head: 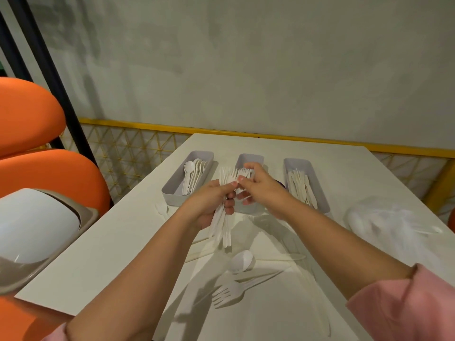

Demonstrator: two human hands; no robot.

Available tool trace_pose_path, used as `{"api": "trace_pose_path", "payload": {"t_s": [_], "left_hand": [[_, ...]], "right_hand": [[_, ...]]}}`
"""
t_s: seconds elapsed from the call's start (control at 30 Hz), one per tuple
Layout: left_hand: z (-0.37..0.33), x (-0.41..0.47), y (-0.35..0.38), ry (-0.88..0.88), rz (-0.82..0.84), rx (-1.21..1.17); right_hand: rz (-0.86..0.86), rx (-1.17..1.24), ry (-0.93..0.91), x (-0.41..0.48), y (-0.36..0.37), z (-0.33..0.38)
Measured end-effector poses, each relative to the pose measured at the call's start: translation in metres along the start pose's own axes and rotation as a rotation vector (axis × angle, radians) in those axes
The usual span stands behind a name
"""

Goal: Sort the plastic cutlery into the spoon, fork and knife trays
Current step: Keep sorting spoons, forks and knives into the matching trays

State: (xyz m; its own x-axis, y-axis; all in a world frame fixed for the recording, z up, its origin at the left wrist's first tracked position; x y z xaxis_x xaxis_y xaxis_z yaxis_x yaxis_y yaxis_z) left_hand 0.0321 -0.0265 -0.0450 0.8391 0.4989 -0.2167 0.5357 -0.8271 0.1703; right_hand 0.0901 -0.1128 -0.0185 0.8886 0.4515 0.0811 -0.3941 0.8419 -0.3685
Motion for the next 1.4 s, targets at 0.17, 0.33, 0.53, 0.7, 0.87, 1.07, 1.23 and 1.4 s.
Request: {"api": "trace_pose_path", "payload": {"t_s": [0.17, 0.33, 0.53, 0.7, 0.87, 1.07, 1.23, 1.4], "left_hand": [[-0.01, 0.018, 0.001, 0.05, -0.193, -0.043], [-0.021, 0.041, -0.002, 0.086, -0.353, -0.139], [-0.025, 0.053, 0.005, 0.129, -0.384, -0.008], [-0.024, 0.053, 0.015, 0.108, -0.348, 0.092], [-0.009, 0.051, 0.032, 0.057, -0.162, 0.285], [-0.007, 0.064, 0.035, 0.06, -0.159, 0.292], [-0.011, 0.09, 0.034, -0.001, -0.232, 0.247], [-0.001, 0.115, 0.032, -0.025, -0.264, 0.427]], "right_hand": [[0.165, 0.211, 0.192, -0.02, 0.021, -0.007], [0.225, 0.169, 0.168, -0.023, 0.028, -0.007], [0.246, 0.201, 0.195, -0.013, 0.025, -0.011], [0.178, 0.235, 0.219, 0.0, 0.021, -0.02], [-0.019, 0.174, 0.266, 0.025, 0.011, -0.032], [0.031, -0.008, 0.228, 0.039, 0.01, -0.036], [-0.118, -0.391, -0.141, 0.057, -0.011, -0.034], [-0.058, -0.874, -0.286, 0.067, -0.013, -0.052]]}}
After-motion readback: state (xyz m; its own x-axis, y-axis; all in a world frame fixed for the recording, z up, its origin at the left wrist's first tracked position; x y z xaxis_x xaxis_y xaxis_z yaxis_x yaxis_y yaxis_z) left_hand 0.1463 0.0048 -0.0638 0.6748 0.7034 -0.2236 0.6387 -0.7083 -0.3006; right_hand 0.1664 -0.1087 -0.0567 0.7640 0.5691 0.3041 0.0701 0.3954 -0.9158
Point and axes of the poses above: each hand's wrist, its own x-axis towards the middle knuckle, its own y-axis out of the palm, z = x × y, the point moved 6 cm from there along x, towards the middle knuckle, and after that the axes turned 15 degrees about -z, right-handed, at the moved point
